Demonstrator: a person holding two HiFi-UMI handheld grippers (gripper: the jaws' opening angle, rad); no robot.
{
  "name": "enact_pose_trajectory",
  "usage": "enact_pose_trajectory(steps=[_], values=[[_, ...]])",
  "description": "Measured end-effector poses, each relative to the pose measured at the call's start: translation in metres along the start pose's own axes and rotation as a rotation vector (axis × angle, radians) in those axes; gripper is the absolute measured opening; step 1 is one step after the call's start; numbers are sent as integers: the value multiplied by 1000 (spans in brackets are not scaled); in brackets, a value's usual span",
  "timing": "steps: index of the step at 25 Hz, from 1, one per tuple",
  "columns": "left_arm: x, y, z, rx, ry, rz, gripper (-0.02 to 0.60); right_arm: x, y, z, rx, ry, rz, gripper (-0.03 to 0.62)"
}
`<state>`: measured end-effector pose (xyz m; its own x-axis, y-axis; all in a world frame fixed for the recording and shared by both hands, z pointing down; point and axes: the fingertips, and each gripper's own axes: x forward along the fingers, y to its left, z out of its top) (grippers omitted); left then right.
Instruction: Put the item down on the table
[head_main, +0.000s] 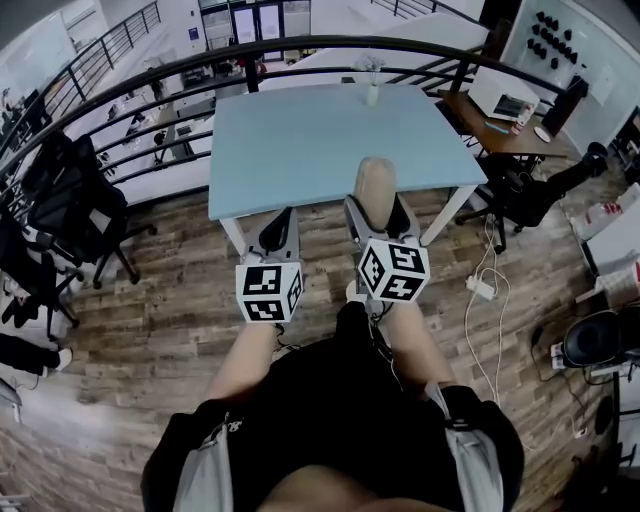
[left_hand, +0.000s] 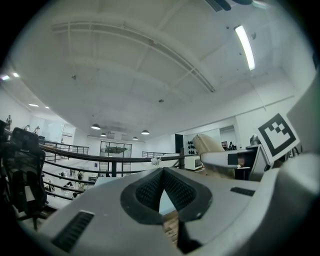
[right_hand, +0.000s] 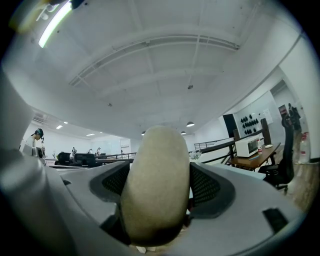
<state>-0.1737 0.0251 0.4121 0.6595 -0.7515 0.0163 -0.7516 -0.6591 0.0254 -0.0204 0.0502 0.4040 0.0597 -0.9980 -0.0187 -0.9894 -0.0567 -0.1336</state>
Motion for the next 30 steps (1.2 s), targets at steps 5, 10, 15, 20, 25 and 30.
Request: enact_pose_trajectory(steps=[5, 10, 15, 20, 25, 30], values=[[44, 7, -2, -5, 2, 16, 9, 41, -26, -6, -29, 21, -15, 377], [106, 18, -6, -16, 18, 30, 9, 99, -53, -10, -25, 39, 4, 377], [180, 23, -8, -26, 53, 45, 9, 167, -94, -13, -23, 74, 16, 377], [260, 28, -1, -20, 77, 69, 9, 239, -136, -6, -17, 92, 41, 377], [338, 39, 5, -23, 82, 105, 9, 307, -176, -2, 16, 112, 86, 377], [408, 46, 6, -25, 97, 129, 9, 369, -212, -4, 30, 138, 115, 377]])
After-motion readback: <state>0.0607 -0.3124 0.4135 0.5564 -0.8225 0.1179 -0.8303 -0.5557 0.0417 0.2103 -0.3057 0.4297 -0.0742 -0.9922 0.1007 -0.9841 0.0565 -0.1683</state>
